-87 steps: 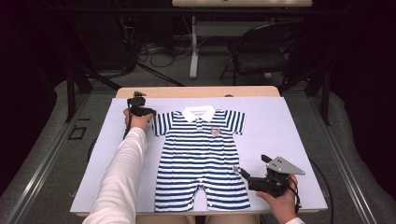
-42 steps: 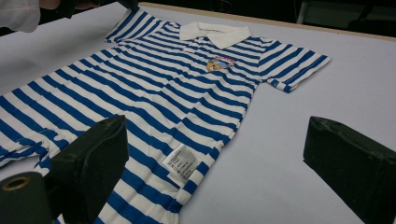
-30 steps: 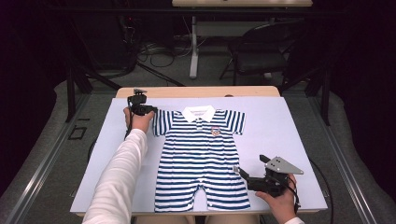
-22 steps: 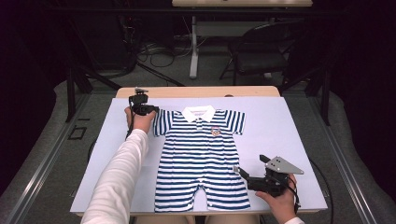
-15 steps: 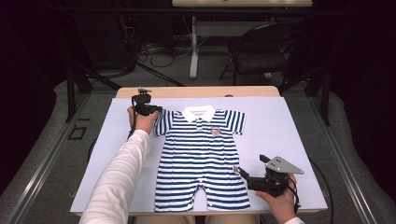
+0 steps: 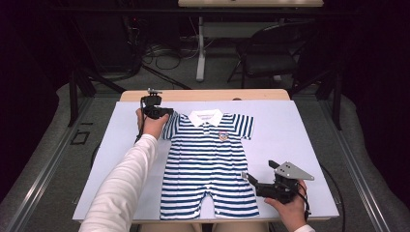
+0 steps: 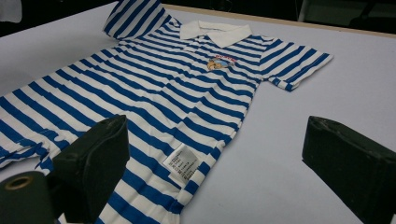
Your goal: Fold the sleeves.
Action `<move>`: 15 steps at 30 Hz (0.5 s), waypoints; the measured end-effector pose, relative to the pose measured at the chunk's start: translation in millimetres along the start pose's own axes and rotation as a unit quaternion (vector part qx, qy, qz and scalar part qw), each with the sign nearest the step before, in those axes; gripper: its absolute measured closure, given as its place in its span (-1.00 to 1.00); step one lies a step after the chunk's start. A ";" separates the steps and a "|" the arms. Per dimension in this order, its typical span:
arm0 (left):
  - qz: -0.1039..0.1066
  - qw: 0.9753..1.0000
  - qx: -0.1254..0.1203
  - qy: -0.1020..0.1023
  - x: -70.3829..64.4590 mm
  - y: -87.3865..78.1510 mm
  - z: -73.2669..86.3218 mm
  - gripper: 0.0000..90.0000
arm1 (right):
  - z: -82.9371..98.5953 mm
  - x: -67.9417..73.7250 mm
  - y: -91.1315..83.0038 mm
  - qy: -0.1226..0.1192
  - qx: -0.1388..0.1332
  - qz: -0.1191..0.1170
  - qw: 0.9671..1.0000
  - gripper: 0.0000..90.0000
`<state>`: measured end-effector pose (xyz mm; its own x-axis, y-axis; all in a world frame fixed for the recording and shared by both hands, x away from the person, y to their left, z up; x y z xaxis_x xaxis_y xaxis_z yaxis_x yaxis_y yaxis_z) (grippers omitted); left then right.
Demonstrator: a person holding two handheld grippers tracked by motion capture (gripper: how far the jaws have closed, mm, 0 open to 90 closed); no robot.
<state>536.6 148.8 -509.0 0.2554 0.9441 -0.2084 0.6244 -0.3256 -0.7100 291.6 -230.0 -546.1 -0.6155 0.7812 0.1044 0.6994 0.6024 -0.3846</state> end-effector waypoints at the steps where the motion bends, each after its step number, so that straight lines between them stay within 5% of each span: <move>1: 0.001 1.000 0.000 0.002 -1.3 -0.5 -0.1 0.94 | 0.0 0.0 0.1 0.000 -0.001 0.000 1.000 -0.84; 15: 0.029 0.999 0.002 0.042 -31.8 -4.1 -0.8 0.94 | 0.0 0.0 0.2 0.001 0.000 0.000 1.000 -0.84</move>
<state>526.5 120.1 -498.9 0.3515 0.9161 -0.1928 0.6039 -0.3793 -0.7011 291.7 -229.8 -546.2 -0.6156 0.7809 0.1061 0.6988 0.6031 -0.3846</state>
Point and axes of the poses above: each handheld gripper's, and its own axes: y roughly forward along the jaws, z roughly out of its underside, x roughly to its left, the point moved 3 cm from there along y, roughly forward along the jaws, and after that the axes turned 7 degrees about -z, right-handed, at the moved point
